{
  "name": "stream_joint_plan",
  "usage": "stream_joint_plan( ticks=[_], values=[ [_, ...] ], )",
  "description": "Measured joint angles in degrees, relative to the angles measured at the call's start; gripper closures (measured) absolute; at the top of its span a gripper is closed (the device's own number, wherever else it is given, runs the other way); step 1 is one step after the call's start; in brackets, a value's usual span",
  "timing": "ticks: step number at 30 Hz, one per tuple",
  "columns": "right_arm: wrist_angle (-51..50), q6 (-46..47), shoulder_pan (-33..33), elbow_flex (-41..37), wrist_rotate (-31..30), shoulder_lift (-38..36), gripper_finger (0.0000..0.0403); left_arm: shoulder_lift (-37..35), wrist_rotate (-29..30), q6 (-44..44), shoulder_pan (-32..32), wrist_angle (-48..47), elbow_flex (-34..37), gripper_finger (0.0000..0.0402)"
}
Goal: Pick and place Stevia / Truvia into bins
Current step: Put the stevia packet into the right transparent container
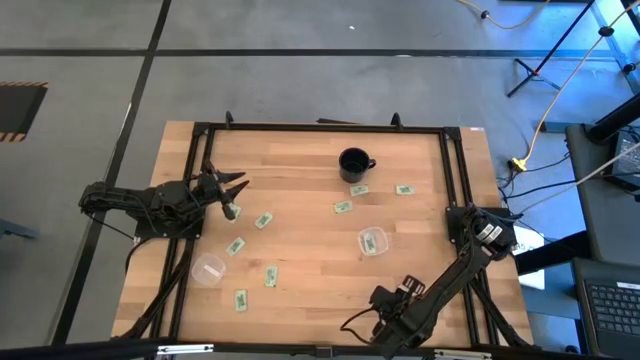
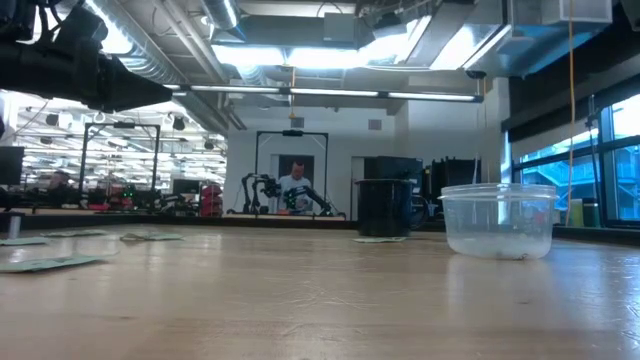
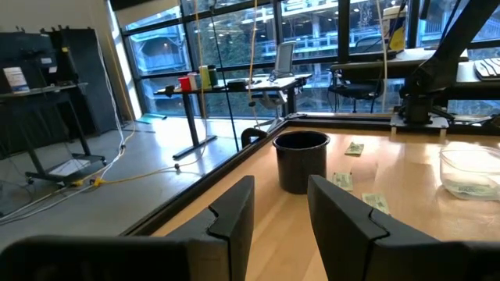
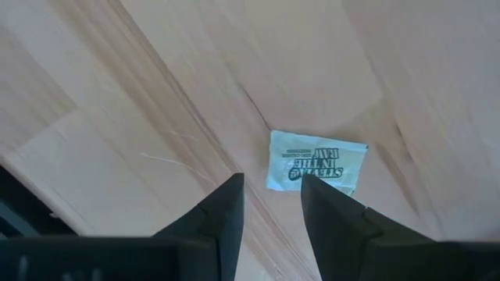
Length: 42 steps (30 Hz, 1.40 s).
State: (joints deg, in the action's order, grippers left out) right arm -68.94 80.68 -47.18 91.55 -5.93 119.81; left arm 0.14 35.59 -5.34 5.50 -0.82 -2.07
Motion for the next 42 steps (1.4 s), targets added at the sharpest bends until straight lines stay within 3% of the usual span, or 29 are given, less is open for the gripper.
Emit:
stream_joint_plan(
  ticks=[10, 19, 28, 35, 42],
  values=[
    [0.06, -0.28, -1.10, -0.02, -0.02, 0.33, 0.0271, 0.00, -0.02, 0.01, -0.01, 0.00, -0.01, 0.0286],
    [-0.20, -2.35, -1.22, -0.09, -0.01, 5.19, 0.0271, 0.00, -0.02, 0.01, 0.00, 0.00, -0.02, 0.0286],
    [-3.40, 3.12, -1.31, -0.09, 0.19, 5.73, 0.0271, 0.00, -0.02, 0.02, 0.02, 0.00, -0.02, 0.0286],
    [-2.03, 3.06, -1.31, -0.18, 0.66, 5.73, 0.0271, 0.00, -0.02, 0.00, 0.00, 0.00, 0.00, 0.0286],
    [3.55, 3.19, -1.12, -5.03, 1.75, 5.01, 0.0271, 0.01, -0.07, 0.02, 0.00, 0.00, -0.01, 0.0286]
  ],
)
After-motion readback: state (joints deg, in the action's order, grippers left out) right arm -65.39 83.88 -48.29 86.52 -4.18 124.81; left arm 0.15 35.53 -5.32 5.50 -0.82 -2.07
